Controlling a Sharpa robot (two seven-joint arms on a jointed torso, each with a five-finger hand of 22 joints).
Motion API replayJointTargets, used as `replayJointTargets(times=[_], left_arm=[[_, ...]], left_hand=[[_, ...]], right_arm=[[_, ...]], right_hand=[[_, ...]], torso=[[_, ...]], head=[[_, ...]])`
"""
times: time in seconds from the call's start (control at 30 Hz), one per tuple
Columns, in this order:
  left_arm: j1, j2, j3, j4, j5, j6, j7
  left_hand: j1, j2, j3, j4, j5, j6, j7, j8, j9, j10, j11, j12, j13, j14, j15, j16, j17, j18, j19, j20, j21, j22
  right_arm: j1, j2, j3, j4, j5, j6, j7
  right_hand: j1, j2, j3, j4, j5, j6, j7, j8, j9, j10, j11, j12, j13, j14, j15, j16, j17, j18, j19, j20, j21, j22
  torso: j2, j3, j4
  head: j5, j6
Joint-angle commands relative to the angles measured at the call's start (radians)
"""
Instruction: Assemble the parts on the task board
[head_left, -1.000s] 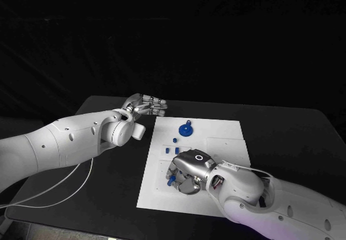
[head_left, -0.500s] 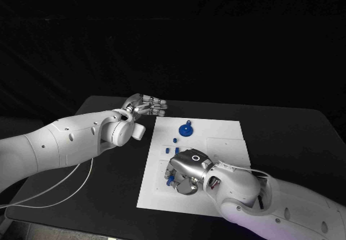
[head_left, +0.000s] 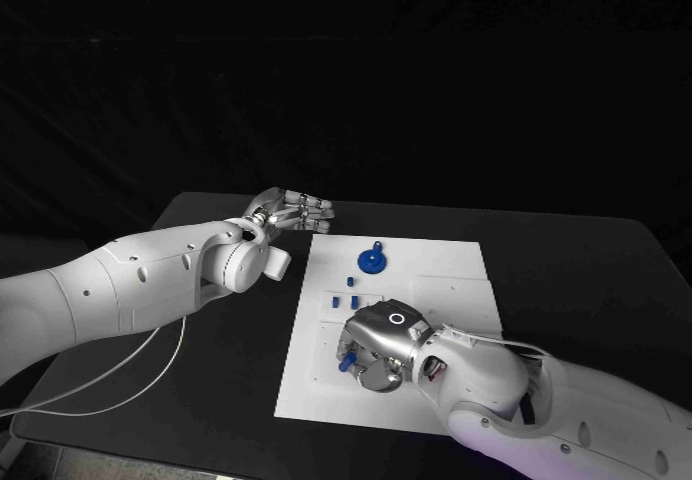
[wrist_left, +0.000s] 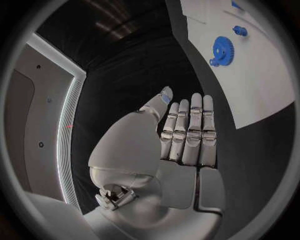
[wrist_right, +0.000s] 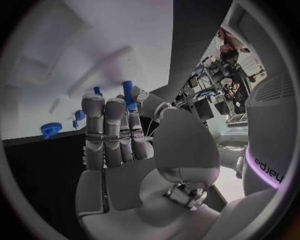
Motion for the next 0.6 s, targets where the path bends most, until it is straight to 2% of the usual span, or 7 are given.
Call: replayJointTargets(times=[0.03,0.6], left_arm=[[0.0,0.001,0.0,0.0,0.004,0.015,0.004],[0.0,0.003,-0.001,0.0,0.003,0.017,0.002]], left_hand=[[0.002,0.005,-0.003,-0.005,0.005,0.0,-0.006,-0.001,0.0,-0.005,0.0,0.001,-0.001,-0.009,0.001,-0.003,-0.001,0.0,0.003,0.002,0.0,-0.001],[0.002,0.005,-0.005,-0.005,0.004,0.0,-0.006,-0.001,0.0,-0.006,0.0,0.001,-0.001,-0.01,0.002,-0.003,-0.001,0.0,0.004,0.002,0.001,-0.006]], right_arm=[[0.001,-0.004,0.0,0.003,-0.02,0.03,-0.014],[0.011,0.031,0.0,-0.023,-0.024,0.07,-0.019]], right_hand=[[-0.001,0.006,0.005,0.0,-0.005,0.004,0.0,0.007,0.002,0.022,-0.013,0.003,0.001,0.002,-0.008,-0.005,0.001,0.018,0.045,-0.01,-0.004,0.001],[-0.002,0.006,0.006,0.0,-0.006,0.003,0.0,0.006,0.002,0.021,-0.013,0.003,0.001,0.002,-0.008,-0.006,0.002,0.017,0.044,-0.01,-0.007,0.002]], torso=[[0.001,-0.0002,0.0003],[0.0,-0.0026,0.0012]], head=[[-0.001,0.001],[-0.006,0.001]])
